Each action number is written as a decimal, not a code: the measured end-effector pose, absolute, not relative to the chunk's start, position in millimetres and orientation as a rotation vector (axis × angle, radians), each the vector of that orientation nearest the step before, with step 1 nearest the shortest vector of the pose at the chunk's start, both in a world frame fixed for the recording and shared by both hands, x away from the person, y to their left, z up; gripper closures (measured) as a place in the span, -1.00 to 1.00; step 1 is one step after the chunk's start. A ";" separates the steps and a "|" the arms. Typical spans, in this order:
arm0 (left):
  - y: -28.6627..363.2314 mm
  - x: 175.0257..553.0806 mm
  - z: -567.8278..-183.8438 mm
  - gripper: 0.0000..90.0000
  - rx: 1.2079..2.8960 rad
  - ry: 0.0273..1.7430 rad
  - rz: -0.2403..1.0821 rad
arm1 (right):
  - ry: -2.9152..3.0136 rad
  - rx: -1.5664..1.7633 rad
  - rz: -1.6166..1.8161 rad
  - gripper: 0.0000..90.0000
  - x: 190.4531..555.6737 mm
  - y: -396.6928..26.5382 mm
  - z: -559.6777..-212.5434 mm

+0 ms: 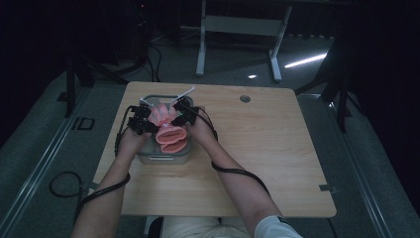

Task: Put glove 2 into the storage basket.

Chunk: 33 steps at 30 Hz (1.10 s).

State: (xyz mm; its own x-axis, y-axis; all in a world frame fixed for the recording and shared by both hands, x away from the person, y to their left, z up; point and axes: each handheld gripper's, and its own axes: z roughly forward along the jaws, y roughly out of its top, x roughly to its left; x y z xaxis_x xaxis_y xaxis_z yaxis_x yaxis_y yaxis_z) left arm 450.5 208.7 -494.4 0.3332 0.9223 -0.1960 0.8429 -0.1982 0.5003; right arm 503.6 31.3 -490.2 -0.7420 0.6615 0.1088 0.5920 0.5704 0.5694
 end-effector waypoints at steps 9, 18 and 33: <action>208.6 446.4 -490.0 0.32 2.043 1.561 0.297 | 2.691 1.060 0.863 0.14 509.4 32.7 -486.8; 213.2 439.7 -474.2 0.08 1.939 1.527 0.328 | 2.677 1.050 0.936 0.05 511.4 24.5 -468.2; 203.2 422.9 -446.9 -0.08 1.916 1.417 0.419 | 2.652 1.010 1.158 -0.24 502.5 0.6 -443.2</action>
State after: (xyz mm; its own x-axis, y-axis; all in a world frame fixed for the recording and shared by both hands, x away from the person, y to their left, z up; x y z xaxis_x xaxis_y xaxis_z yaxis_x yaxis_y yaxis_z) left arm 422.9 203.2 -446.9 0.3472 0.9262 -0.1467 0.6974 -0.1505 0.7007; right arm 502.5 0.6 -443.2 -0.7800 0.5984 0.1827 0.5408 0.4978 0.6781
